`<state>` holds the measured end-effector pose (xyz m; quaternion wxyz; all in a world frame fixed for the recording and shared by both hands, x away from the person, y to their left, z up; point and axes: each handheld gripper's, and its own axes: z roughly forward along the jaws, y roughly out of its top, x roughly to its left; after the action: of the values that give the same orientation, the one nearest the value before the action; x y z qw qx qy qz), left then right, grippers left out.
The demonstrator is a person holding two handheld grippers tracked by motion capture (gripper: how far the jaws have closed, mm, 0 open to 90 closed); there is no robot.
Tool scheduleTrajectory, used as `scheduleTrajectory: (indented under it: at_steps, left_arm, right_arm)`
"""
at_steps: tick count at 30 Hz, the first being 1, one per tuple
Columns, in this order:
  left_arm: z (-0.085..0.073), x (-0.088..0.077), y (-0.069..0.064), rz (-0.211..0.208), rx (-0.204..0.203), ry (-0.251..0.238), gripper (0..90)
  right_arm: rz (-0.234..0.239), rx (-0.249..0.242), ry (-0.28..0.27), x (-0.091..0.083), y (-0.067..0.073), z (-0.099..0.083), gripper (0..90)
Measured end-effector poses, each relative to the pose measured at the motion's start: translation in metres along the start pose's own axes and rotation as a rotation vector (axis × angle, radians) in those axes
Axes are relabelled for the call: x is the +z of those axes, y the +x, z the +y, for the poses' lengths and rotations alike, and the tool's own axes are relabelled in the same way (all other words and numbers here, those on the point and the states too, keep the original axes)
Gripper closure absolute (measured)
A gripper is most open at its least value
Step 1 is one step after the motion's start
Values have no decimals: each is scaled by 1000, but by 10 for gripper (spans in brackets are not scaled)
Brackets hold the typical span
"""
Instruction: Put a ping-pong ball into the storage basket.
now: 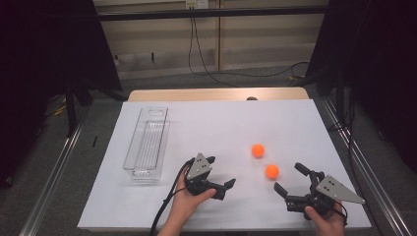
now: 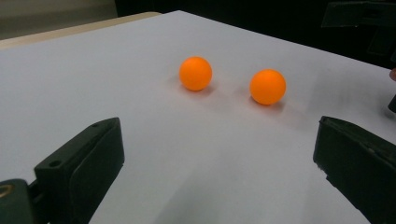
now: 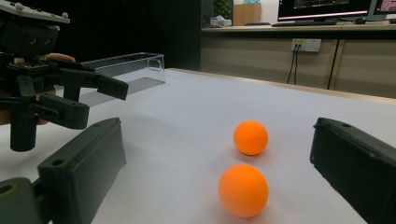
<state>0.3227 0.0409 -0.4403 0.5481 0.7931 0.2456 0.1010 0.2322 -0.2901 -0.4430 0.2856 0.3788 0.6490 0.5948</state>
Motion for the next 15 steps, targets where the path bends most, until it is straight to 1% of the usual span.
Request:
scheduleTrajectory:
  at_steps: [8,10,15]
  left_arm:
    - [1,6,-2,-11,1,11,19]
    - [0,7,-3,-20,-6,8,19]
    - [1,9,-4,-22,-6,16,19]
  right_arm:
    - [0,-2,-1,0,0,0,28]
    - [0,-2,-1,-1,0,0,29]
    - [2,0,-4,0,0,1,28]
